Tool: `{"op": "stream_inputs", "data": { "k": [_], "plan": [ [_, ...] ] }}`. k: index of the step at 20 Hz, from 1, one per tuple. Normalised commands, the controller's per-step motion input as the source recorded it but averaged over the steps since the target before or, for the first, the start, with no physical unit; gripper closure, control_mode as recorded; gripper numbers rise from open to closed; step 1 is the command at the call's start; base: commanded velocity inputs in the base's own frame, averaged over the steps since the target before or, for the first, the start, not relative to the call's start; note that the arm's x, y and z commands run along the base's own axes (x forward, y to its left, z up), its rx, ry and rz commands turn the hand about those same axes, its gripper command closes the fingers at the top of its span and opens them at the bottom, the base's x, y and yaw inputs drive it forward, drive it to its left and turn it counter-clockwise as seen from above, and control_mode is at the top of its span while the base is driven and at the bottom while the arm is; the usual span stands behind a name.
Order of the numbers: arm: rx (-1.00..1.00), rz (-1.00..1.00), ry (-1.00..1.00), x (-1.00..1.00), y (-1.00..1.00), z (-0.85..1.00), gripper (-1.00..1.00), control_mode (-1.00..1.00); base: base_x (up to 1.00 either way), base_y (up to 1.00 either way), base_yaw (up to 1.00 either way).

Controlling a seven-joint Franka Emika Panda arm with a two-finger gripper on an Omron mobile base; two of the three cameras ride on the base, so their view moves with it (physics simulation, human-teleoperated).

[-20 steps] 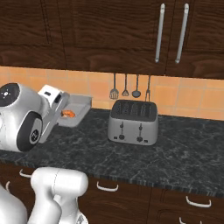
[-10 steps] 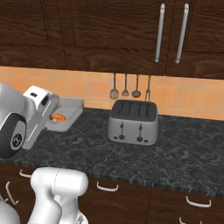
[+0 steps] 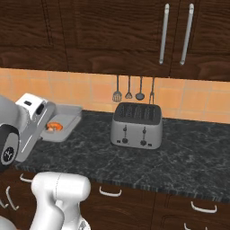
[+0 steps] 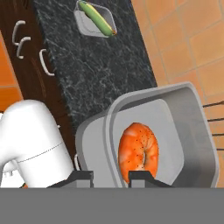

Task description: Take the meat container that has the shrimp and place it on the second highest rack of the freezer. Then take the vegetable container that has the carrot and corn and place it on the highest rack of the freezer.

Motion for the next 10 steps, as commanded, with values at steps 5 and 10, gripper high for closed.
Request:
{"op": "stream_inputs", "data": {
  "k": [5,10],
  "plan": [
    [0.0,0.01,0.04,0.02,0.0,0.0,1.0,-1.0,0.0,0.0,0.0],
    [0.0,0.0,0.01,0.0,0.0,0.0,1.0,-1.0,0.0,0.0,0.0]
  ]
}}
